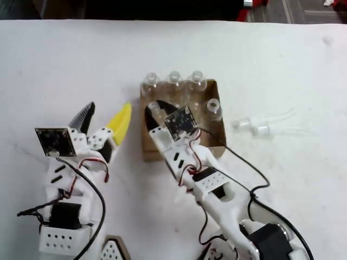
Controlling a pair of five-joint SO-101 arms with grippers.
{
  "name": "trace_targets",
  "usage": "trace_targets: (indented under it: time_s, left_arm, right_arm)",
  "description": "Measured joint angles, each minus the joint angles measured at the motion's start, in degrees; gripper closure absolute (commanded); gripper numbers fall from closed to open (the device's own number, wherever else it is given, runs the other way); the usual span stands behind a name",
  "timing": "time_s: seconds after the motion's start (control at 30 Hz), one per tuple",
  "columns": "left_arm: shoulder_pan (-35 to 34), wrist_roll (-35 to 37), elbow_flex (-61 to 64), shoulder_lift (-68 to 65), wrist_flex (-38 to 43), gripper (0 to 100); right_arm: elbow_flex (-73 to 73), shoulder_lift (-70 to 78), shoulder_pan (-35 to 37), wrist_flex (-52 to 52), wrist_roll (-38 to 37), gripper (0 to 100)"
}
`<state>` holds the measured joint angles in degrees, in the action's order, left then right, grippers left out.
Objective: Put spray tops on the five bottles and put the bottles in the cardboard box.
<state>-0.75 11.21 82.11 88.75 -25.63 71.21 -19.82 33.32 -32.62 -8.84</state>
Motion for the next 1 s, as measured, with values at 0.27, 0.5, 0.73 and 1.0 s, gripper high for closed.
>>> trace_targets:
  time_s: [0.27, 0.5, 0.73, 1.0]
  left_arm:
    - [0.09, 0.00, 0.00, 0.00, 0.00, 71]
    - [0.09, 0.00, 0.00, 0.00, 0.00, 71]
    - [0.09, 0.00, 0.00, 0.00, 0.00, 71]
    - [0.09, 0.00, 0.00, 0.00, 0.00, 71]
  right_arm:
    - [0.00, 0.00, 0.18, 0.00, -0.09, 98.2]
    - [0.53, 0.00, 0.18, 0.00, -0.09, 98.1]
    - [0.62, 0.00, 0.18, 0.00, -0.18, 98.0]
    - [0.62, 0.00, 0.18, 0.00, -0.26, 94.9]
